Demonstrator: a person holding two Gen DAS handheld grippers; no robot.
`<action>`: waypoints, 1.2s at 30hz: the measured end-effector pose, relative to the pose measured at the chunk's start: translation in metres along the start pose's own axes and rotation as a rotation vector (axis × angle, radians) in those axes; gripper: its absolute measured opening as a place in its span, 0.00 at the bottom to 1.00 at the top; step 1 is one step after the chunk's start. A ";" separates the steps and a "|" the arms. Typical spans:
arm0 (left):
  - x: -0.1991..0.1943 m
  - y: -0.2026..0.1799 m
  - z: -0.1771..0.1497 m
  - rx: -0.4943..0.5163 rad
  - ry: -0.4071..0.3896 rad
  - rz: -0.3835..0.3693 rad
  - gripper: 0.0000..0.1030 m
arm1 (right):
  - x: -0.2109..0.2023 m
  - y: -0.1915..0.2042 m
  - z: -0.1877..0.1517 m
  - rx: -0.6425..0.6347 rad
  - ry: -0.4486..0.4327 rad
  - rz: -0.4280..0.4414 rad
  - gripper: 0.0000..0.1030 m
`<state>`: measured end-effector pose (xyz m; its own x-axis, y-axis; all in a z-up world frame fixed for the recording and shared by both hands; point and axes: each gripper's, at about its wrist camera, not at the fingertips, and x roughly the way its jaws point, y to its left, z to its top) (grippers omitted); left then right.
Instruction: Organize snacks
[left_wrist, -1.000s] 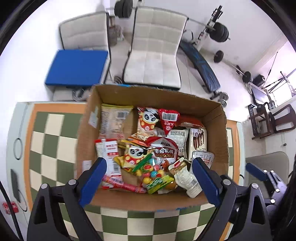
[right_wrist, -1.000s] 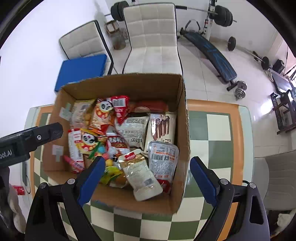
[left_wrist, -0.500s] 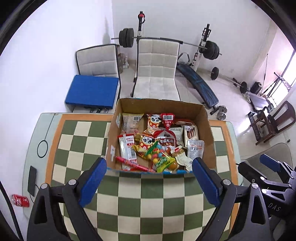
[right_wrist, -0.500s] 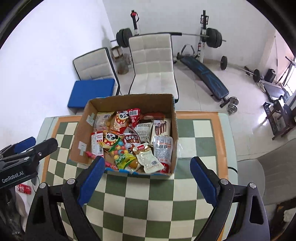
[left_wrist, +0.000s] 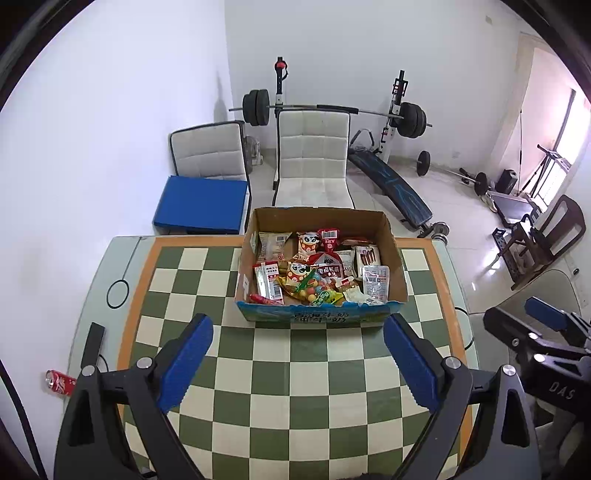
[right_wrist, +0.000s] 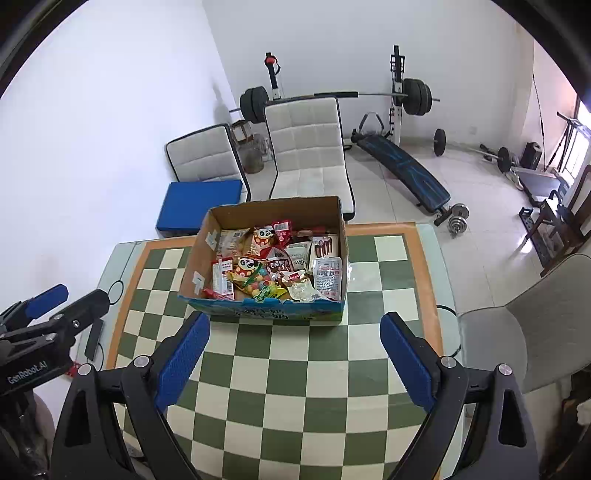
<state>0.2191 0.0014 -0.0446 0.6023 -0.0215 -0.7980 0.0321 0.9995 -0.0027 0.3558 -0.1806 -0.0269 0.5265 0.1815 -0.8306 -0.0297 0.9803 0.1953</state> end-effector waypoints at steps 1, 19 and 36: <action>-0.007 -0.001 -0.003 0.001 -0.009 0.003 0.92 | -0.008 -0.001 -0.003 0.004 -0.004 0.000 0.93; -0.056 -0.009 -0.023 -0.003 -0.087 -0.015 0.92 | -0.094 0.005 -0.031 -0.033 -0.106 -0.027 0.94; -0.044 -0.013 -0.016 0.003 -0.118 0.026 1.00 | -0.087 0.010 -0.022 -0.034 -0.163 -0.094 0.97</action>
<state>0.1793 -0.0107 -0.0188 0.6929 0.0013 -0.7210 0.0175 0.9997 0.0186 0.2911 -0.1853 0.0362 0.6589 0.0767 -0.7483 -0.0010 0.9949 0.1011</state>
